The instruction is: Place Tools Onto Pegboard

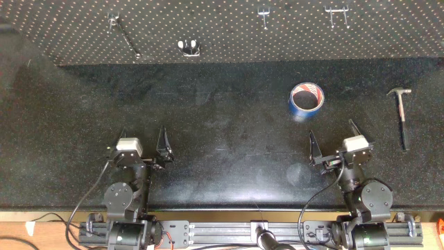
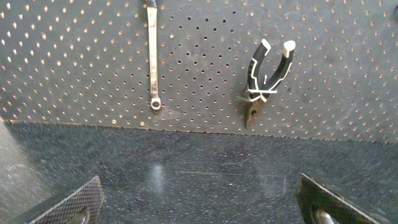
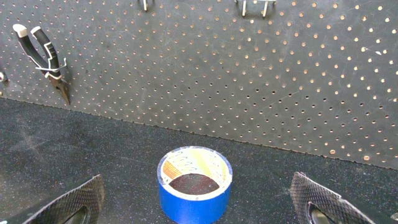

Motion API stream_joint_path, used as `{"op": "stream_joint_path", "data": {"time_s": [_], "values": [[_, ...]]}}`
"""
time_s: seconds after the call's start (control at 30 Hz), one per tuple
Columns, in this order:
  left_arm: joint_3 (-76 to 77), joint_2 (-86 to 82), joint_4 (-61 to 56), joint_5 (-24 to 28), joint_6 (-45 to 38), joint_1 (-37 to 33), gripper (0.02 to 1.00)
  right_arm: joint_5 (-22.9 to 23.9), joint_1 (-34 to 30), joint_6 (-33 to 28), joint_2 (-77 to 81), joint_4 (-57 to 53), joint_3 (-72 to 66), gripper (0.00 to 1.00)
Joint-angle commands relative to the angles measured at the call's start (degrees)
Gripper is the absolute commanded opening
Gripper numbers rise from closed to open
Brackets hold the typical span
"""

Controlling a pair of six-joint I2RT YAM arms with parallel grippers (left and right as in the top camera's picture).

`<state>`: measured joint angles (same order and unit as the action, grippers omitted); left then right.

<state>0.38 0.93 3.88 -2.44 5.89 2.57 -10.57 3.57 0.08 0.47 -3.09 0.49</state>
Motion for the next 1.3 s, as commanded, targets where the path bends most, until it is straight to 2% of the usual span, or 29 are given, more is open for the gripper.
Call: {"op": "stream_joint_path", "data": {"time_s": [0.03, 0.43, 0.5, 0.53, 0.57, 0.6, 0.67, 0.73, 0.9, 1.0, 1.23, 1.27, 1.3], "values": [[-0.1, -0.8, 0.7, 1.4, -7.0, 0.3, 0.996, 0.3, 0.4, -0.6, -0.4, -0.3, -0.3, 0.974], [-0.1, -0.7, 0.7, 1.4, -7.0, 0.3, 0.996, 0.3, 0.4, -0.5, -0.3, -0.3, -0.3, 0.976], [-0.1, -0.7, 0.7, 1.4, -7.0, 0.3, 0.996, 0.7, 0.4, 6.9, -0.3, -0.2, -0.1, 0.976], [-0.1, -0.7, 0.7, 1.4, -7.0, 0.3, 0.996, -1.5, 0.4, 11.1, 2.2, 1.1, 1.2, 0.976], [-0.1, -0.7, 0.7, 1.4, -7.0, 0.3, 0.996, -7.1, 0.8, 16.0, 15.9, 5.4, 7.9, 0.976], [-0.1, -0.7, 0.7, 1.4, -7.0, 0.3, 0.996, -7.4, 2.4, 20.7, 31.9, 5.3, 18.0, 0.976], [-0.1, -0.7, 0.7, 1.4, -7.0, 0.3, 0.996, -8.2, 5.2, 20.6, 50.4, 1.0, 29.2, 0.976], [-0.1, -0.7, 0.7, 1.4, -7.0, 0.3, 0.996, -7.9, 7.1, 19.5, 58.6, -3.6, 35.1, 0.976], [-0.1, -0.7, 0.7, 1.4, -7.0, 0.3, 0.996, 0.3, 10.3, 19.4, 78.4, -23.3, 52.0, 0.976], [-0.1, -0.7, 0.7, 1.4, -7.0, 0.3, 0.996, 7.2, 11.8, 19.4, 87.3, -32.7, 60.0, 0.976], [-0.1, -0.7, 0.7, 1.4, -7.0, 0.3, 0.996, 8.7, 13.1, 14.1, 96.7, -35.0, 63.0, 0.976], [-0.1, -0.7, 0.7, 1.4, -7.0, 0.3, 0.996, 9.0, 13.2, 13.8, 97.8, -35.0, 63.0, 0.932], [-0.1, -0.7, 0.7, 1.4, -7.0, 0.3, 0.996, 9.1, 13.2, 12.6, 98.3, -35.0, 63.0, 0.649]]}}
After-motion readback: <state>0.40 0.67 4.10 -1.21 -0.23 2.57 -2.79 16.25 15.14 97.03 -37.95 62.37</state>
